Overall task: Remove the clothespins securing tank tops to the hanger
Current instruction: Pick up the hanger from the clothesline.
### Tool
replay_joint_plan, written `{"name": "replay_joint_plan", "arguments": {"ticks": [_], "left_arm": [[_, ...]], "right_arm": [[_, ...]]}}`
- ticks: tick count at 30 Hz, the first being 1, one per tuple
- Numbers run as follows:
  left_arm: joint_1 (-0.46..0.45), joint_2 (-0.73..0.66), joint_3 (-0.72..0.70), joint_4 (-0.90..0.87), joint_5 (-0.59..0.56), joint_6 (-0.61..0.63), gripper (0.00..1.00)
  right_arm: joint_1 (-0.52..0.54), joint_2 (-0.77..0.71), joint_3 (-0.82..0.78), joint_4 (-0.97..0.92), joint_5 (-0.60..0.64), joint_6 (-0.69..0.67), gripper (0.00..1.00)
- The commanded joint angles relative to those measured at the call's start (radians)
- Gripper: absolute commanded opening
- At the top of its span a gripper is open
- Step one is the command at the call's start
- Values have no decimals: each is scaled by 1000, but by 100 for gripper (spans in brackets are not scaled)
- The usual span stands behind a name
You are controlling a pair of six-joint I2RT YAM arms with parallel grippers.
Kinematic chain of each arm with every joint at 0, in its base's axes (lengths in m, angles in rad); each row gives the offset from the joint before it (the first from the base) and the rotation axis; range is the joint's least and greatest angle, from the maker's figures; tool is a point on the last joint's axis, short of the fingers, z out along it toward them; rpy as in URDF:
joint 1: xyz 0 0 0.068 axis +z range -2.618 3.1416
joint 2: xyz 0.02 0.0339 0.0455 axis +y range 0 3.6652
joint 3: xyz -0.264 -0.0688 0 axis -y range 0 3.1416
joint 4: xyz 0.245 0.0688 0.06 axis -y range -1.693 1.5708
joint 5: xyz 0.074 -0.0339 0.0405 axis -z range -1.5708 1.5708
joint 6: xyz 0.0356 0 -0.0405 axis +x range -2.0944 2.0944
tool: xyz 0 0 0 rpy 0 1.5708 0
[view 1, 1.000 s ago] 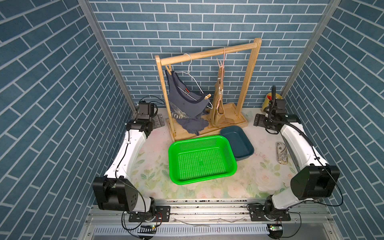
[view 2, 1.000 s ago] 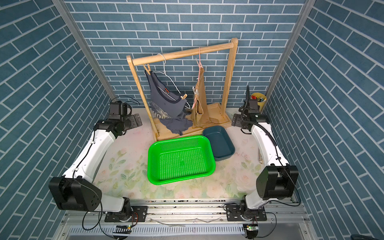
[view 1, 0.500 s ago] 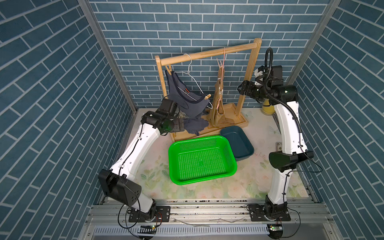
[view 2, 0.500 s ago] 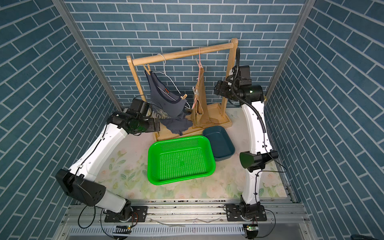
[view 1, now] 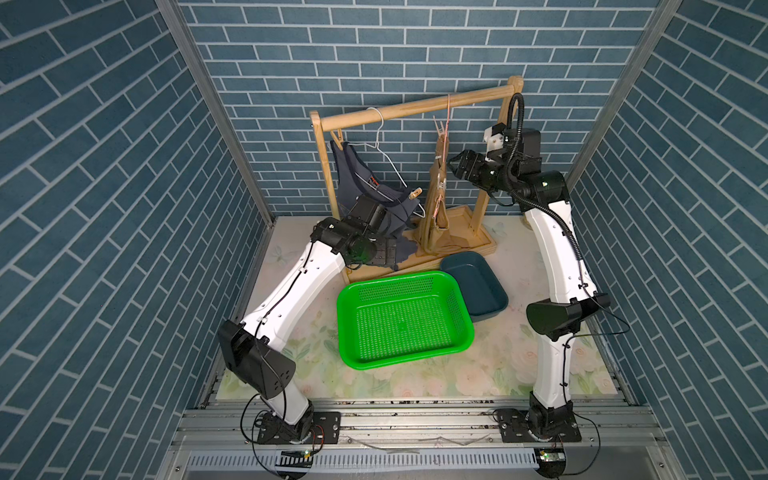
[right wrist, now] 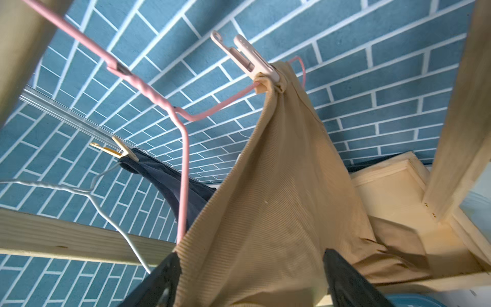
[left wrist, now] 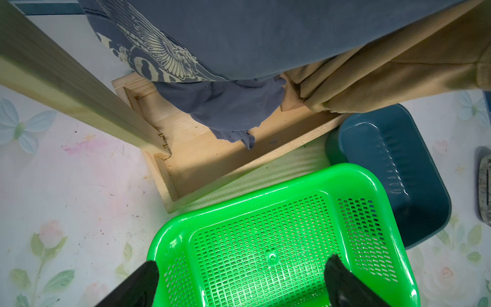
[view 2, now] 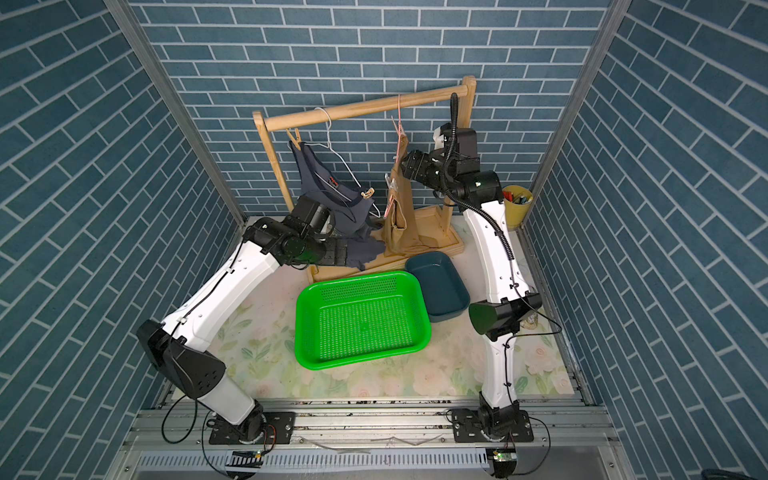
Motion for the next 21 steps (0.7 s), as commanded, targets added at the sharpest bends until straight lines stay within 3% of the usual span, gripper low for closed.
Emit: {"name": "replay_joint_plan", "arguments": {"ticks": [1, 21], "left_arm": [[-22, 16, 25, -34, 8, 12, 99], [-50, 42, 63, -63, 14, 24, 99]], "right_arm": [[21, 18, 25, 56, 10, 36, 85], [85, -5, 39, 85, 93, 23, 82]]}}
